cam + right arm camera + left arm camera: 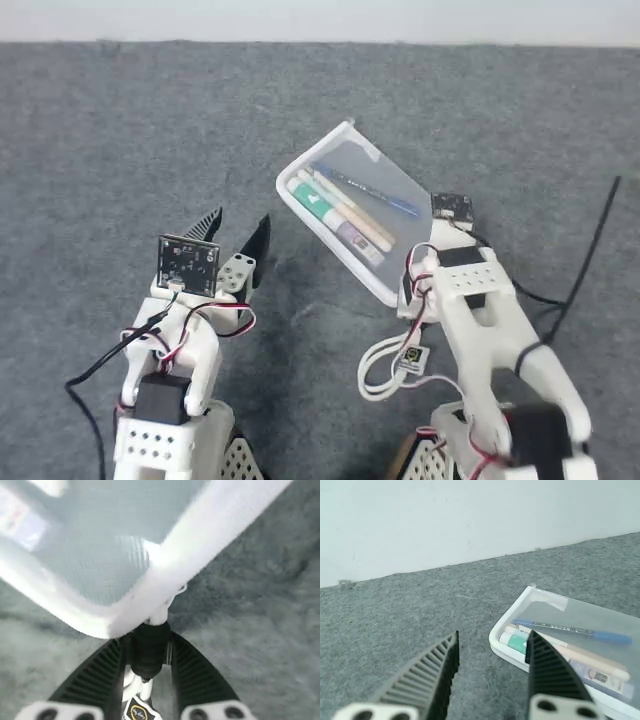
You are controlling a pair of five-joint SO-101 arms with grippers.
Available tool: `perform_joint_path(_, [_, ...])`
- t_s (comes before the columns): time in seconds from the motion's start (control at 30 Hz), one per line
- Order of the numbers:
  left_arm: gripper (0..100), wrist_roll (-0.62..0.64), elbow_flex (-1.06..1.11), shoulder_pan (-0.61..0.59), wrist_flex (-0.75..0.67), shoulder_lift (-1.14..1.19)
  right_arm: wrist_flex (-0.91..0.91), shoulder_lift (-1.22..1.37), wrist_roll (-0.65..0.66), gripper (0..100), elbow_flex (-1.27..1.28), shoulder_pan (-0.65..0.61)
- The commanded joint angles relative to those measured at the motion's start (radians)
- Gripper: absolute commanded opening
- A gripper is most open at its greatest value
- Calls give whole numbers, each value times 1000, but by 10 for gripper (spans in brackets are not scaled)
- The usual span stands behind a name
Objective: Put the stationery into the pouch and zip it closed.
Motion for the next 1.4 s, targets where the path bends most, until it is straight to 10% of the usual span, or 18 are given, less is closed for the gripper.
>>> perform_joint_path(0.0, [203, 8, -33, -5, -26, -14, 82, -260, 86, 6, -63, 2])
perform_joint_path(0.37, [208, 8, -41, -6, -2, -14, 102, -765, 371, 6, -64, -4])
perform_joint_path(1.37, [314, 69, -300, -6, 218, -14, -191, -1061, 373, 6, -23, -298])
